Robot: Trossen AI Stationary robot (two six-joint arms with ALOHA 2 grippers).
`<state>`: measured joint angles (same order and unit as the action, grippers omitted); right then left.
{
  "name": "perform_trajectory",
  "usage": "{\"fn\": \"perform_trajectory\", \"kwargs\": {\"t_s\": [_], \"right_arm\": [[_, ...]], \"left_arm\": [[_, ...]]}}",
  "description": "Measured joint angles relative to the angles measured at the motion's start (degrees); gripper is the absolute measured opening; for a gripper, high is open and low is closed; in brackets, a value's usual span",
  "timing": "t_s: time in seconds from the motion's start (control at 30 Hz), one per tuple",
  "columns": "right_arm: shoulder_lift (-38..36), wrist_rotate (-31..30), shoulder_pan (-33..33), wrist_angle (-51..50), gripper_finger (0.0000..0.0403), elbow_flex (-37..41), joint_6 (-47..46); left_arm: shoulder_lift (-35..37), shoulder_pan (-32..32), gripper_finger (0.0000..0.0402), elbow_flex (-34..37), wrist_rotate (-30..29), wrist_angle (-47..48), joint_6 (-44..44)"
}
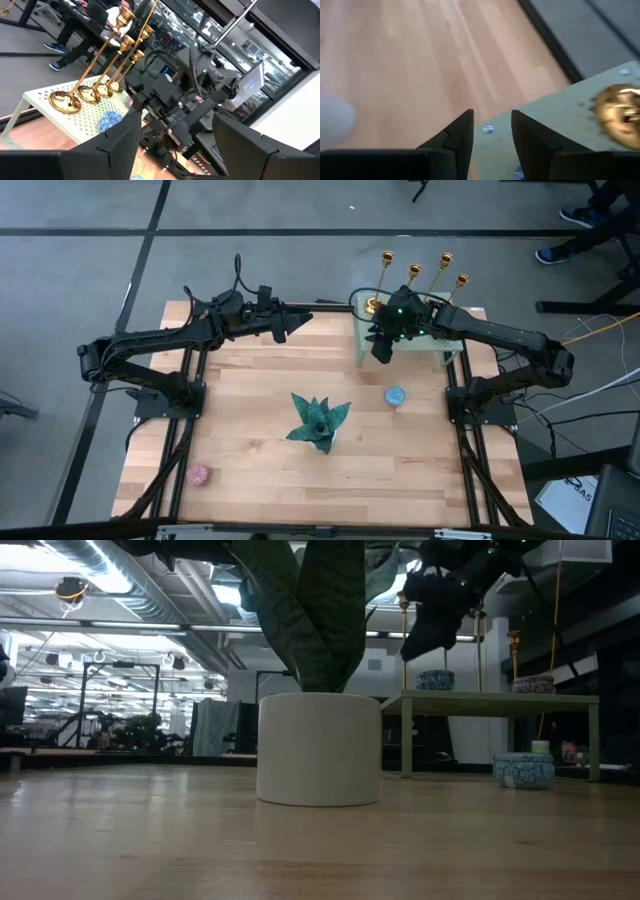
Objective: Stock candles and holders on shelf
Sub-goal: Align the blue scented candle with the other scented candle on the shelf
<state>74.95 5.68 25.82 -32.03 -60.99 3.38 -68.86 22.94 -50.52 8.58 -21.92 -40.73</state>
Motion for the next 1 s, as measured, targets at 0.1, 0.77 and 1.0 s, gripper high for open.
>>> {"fn": "perform_trajectory", "kwargs": {"t_s": [0.1,0.77,1.0], "right_arm": [[0.86,-3.18,0.04,0.35,0.0134,0.00,2.06],[3.14,-13.67,0.31,-10.39,0.0134,0.02,5.83],[3.13,-13.67,0.31,-14.84,0.0134,0.02,5.93]], "left_arm": [[0.00,0.04,0.0242,0.00,-0.14,0.00,0.00],[0.00,0.02,0.0242,0.00,-0.20,0.13,0.00],[-0.02,0.00,0.0242,0.00,-0.36,0.14,0.00]]}}
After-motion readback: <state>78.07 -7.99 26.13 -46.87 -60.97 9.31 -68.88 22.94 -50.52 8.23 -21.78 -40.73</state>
